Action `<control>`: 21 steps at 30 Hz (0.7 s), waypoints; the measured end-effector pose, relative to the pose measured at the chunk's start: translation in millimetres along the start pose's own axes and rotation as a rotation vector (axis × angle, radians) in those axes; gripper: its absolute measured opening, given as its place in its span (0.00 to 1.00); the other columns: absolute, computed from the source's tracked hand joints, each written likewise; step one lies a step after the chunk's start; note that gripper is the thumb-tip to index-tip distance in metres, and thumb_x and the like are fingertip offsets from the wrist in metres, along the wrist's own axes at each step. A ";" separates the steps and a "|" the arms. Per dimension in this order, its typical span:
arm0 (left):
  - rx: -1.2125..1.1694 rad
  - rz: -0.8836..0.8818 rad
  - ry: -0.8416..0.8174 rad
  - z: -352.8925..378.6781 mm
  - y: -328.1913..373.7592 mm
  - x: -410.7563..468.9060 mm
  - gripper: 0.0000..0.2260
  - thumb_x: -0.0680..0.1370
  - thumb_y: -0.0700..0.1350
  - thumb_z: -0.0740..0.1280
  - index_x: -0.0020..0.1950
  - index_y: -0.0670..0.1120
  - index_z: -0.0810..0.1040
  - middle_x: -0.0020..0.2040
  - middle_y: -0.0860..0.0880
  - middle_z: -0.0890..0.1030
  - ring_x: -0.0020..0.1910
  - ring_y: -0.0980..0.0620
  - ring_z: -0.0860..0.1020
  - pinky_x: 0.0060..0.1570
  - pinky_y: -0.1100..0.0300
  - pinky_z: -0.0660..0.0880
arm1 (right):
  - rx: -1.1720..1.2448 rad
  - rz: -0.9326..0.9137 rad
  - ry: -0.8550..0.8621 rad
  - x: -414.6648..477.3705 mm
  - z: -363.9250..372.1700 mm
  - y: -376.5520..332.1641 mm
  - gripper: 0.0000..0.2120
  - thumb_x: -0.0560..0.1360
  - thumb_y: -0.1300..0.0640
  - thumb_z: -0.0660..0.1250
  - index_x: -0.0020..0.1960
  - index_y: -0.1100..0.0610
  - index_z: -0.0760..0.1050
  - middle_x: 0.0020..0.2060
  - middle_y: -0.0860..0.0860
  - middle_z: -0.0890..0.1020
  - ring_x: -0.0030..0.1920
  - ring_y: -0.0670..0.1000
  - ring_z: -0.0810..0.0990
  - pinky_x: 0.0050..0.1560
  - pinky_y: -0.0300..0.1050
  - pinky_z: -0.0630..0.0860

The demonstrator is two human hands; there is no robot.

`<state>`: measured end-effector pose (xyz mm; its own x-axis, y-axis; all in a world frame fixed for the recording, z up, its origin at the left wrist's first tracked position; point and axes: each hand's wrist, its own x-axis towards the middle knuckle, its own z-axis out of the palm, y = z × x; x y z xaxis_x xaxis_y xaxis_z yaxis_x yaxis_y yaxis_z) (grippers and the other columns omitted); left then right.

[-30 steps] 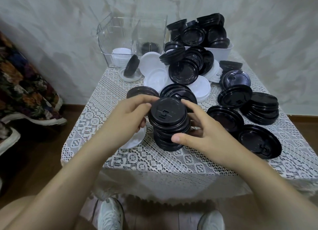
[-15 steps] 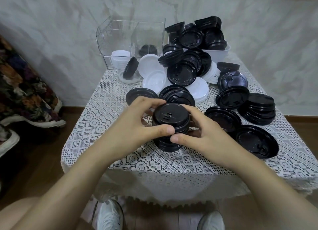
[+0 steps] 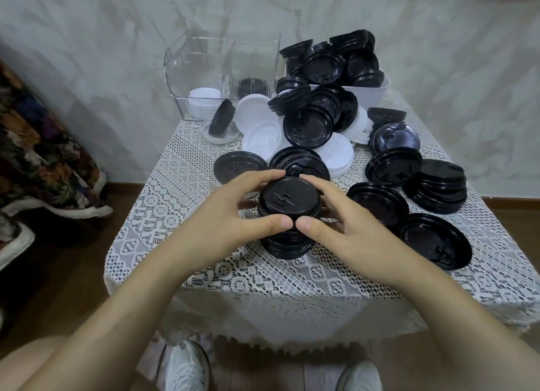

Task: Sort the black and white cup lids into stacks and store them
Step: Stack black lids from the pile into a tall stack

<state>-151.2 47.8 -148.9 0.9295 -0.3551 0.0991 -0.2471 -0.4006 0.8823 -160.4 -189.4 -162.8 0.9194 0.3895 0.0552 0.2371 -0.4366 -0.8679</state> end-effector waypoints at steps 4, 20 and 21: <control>-0.018 -0.010 -0.018 -0.7 -3.4 -0.1 0.31 0.69 0.60 0.77 0.72 0.66 0.74 0.66 0.61 0.81 0.67 0.61 0.77 0.68 0.52 0.75 | 0.006 0.005 -0.025 -0.5 -2.7 -2.2 0.30 0.75 0.35 0.69 0.75 0.36 0.65 0.66 0.33 0.78 0.70 0.37 0.73 0.73 0.53 0.71; 0.113 -0.017 -0.101 -9.1 -9.3 -1.5 0.37 0.71 0.64 0.76 0.78 0.64 0.67 0.72 0.64 0.76 0.71 0.64 0.73 0.75 0.51 0.69 | 0.008 0.043 -0.031 1.0 -1.9 0.4 0.36 0.69 0.33 0.72 0.74 0.35 0.65 0.67 0.36 0.78 0.70 0.37 0.74 0.74 0.54 0.70; 0.120 -0.020 -0.100 -9.2 -8.9 -1.8 0.37 0.71 0.63 0.76 0.78 0.65 0.67 0.71 0.64 0.76 0.71 0.64 0.73 0.75 0.51 0.69 | 0.013 0.045 -0.035 0.9 -1.6 0.6 0.36 0.69 0.33 0.72 0.74 0.36 0.65 0.67 0.36 0.78 0.70 0.37 0.74 0.74 0.54 0.70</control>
<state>-148.1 59.8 -152.6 0.9042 -0.4261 0.0303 -0.2652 -0.5043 0.8218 -158.9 -190.6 -162.5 0.9175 0.3977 -0.0011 0.1913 -0.4437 -0.8755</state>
